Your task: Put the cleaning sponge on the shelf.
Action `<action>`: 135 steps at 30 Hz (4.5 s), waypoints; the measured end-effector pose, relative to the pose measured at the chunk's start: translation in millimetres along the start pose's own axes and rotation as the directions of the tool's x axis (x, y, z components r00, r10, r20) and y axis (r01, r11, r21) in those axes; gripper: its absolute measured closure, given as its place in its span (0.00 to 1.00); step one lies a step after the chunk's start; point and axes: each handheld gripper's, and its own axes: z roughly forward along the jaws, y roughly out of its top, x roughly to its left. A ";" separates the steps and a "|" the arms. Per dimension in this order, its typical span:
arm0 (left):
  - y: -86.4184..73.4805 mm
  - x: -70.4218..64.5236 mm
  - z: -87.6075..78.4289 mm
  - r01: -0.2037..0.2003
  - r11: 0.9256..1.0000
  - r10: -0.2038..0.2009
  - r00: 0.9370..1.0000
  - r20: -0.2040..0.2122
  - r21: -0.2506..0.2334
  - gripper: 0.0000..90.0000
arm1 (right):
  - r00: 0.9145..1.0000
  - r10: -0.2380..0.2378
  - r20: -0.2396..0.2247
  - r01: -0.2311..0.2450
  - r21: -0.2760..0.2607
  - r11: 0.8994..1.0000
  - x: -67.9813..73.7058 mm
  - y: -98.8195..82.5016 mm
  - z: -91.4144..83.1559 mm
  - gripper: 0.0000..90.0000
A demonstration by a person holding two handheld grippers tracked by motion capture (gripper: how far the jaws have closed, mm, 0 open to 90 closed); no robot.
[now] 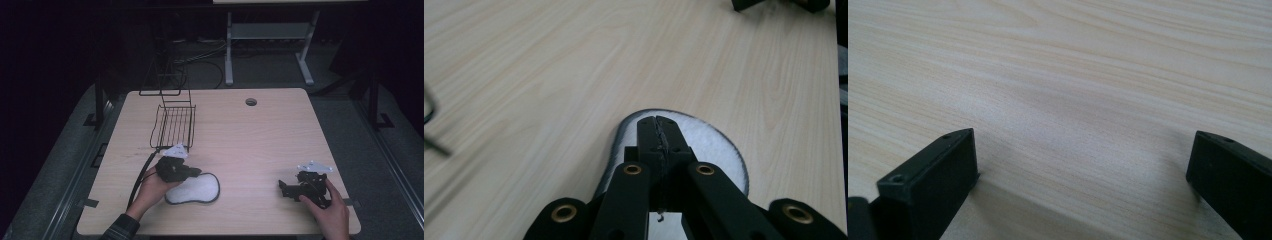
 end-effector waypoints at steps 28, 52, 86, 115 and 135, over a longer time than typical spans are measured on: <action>5.6 14.2 27.0 0.036 0.997 -0.032 0.998 -0.052 0.070 1.00 | 1.000 0.000 0.000 0.000 0.000 1.000 0.0 0.0 0.0 0.00; -6.4 31.6 -7.5 0.117 0.993 -0.119 0.989 -0.090 -0.029 0.87 | 1.000 0.000 0.000 0.000 0.000 1.000 0.0 0.0 0.0 0.00; -46.1 22.5 -22.8 0.088 0.996 -0.088 0.985 -0.151 -0.003 0.14 | 1.000 0.000 0.000 0.000 0.000 1.000 0.0 0.0 0.0 0.00; -47.6 21.5 -4.5 0.061 0.995 -0.050 0.991 -0.125 0.084 0.15 | 1.000 0.000 0.001 0.000 -0.001 1.000 0.2 -0.3 -0.2 0.00; -41.1 19.2 -12.7 0.044 0.996 -0.035 0.993 -0.109 0.081 0.36 | 1.000 0.000 0.002 0.000 -0.002 1.000 0.2 -0.4 -0.3 0.00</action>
